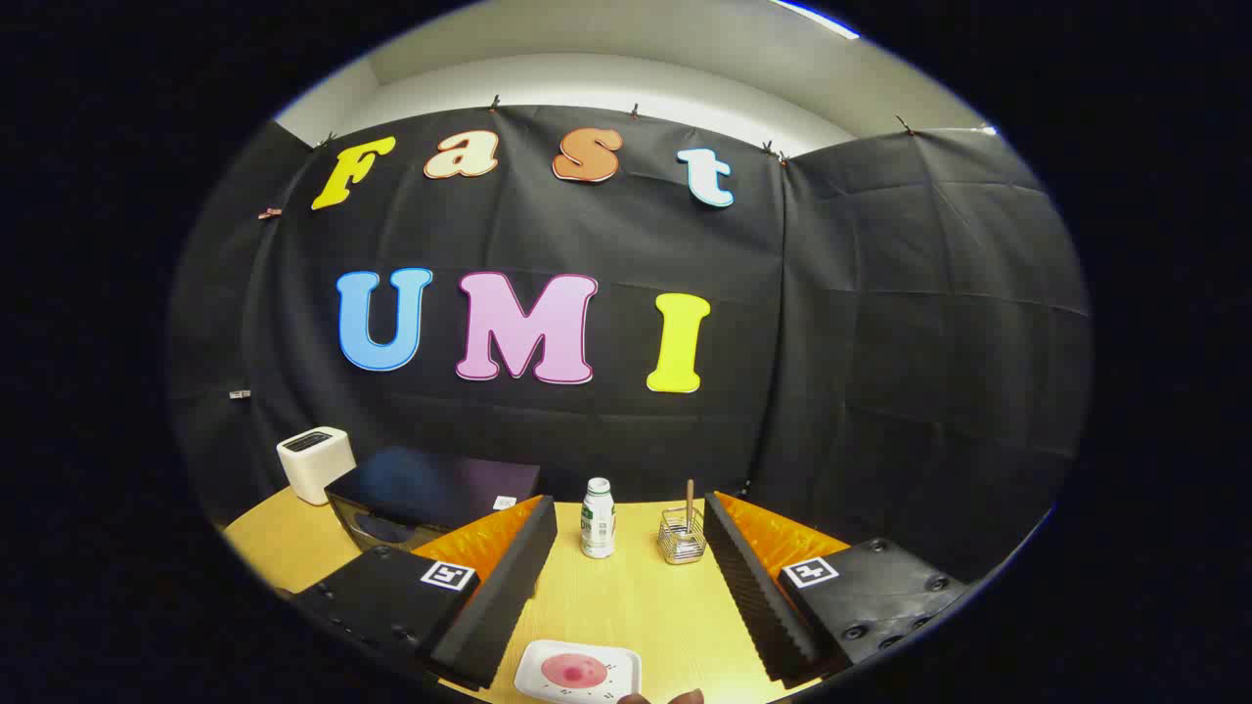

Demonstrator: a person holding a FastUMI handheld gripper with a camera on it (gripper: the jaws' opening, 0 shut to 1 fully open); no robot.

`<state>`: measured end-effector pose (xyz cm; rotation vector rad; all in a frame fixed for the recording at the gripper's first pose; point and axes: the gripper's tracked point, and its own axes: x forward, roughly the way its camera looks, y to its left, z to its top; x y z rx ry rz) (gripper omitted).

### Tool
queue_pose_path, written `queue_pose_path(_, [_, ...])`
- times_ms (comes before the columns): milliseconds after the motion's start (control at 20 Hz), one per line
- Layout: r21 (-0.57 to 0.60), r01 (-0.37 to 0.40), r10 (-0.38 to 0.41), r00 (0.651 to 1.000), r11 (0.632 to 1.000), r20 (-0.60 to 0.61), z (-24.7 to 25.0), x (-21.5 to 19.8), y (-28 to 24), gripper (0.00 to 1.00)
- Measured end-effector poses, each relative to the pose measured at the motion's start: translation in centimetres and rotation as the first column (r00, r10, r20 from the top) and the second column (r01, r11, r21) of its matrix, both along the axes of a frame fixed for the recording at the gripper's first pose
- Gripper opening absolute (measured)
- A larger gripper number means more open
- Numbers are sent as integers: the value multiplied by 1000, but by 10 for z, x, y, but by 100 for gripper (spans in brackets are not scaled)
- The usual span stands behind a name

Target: Open the toaster oven, put the food inside, and close the toaster oven door.

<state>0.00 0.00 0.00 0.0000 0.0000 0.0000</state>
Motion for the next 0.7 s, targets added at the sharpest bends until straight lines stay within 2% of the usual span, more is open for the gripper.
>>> queue_pose_path(200, [5,21,-21,1000,1000,-6,-2,0,-6,98])
queue_pose_path(700, [10,7,-7,1000,1000,-9,-3,3,-4,98])
